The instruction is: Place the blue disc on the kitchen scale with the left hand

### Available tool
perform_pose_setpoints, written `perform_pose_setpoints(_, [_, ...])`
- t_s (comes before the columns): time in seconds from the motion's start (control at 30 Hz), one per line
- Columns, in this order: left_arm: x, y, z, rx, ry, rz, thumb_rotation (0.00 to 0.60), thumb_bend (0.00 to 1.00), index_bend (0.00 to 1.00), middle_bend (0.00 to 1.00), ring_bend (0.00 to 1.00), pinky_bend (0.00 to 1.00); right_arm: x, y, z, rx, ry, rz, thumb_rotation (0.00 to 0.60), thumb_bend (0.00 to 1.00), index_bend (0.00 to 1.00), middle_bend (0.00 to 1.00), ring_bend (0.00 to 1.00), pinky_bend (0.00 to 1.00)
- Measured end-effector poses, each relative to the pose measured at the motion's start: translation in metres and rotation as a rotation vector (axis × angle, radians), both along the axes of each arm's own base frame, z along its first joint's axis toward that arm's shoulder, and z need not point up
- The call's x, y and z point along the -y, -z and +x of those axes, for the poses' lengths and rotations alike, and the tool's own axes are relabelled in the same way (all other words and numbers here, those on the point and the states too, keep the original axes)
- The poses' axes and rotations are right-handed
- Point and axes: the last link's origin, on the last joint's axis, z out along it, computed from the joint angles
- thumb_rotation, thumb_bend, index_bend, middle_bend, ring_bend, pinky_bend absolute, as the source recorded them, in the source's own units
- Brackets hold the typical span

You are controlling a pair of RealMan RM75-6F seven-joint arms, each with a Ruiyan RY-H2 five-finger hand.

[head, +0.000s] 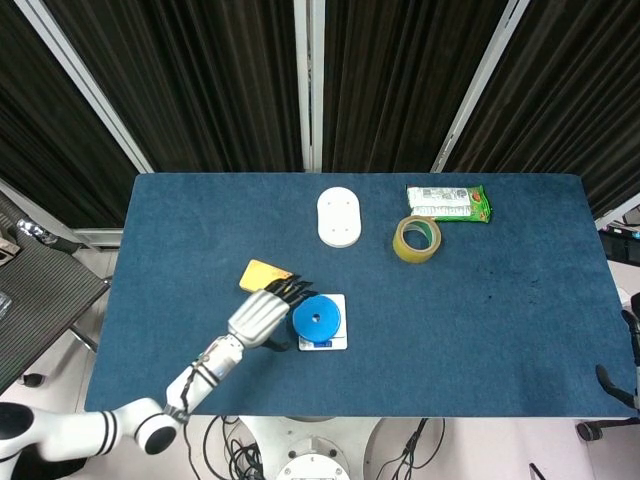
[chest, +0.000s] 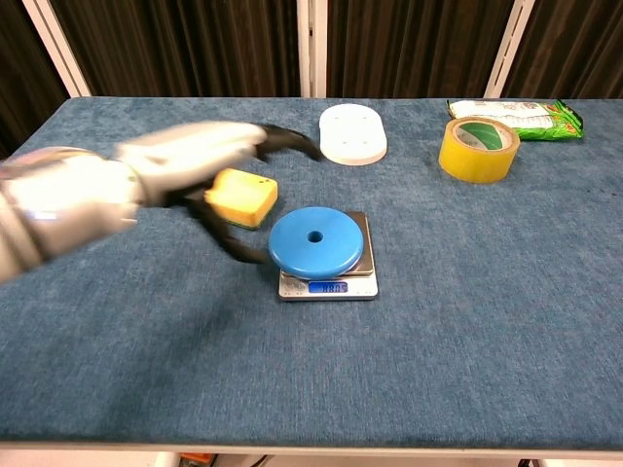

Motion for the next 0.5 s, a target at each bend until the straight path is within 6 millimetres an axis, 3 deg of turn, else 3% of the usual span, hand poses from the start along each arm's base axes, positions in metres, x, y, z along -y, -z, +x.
perform_pose_setpoints(0.2, [0.030,-0.053,-0.064,-0.037,-0.108,0.163,0.600,0.11,0.14,0.08,0.00,0.13,0.000,0.004,0.003,-0.001,-0.012,0.010,0.600,0.23,0.00,0.00,0.00,0.00])
perform_pose_setpoints(0.33, [0.062,-0.094,-0.116,-0.087,-0.217,0.278,0.600,0.11,0.14,0.08,0.00,0.12,0.001,0.008,0.008,-0.008,-0.026,0.018,0.600,0.23,0.00,0.00,0.00,0.00])
perform_pose_setpoints(0.5, [0.096,-0.126,-0.157,-0.112,-0.314,0.352,0.600,0.11,0.14,0.08,0.00,0.11,0.002,0.012,0.017,-0.026,-0.053,0.024,0.600,0.23,0.00,0.00,0.00,0.00])
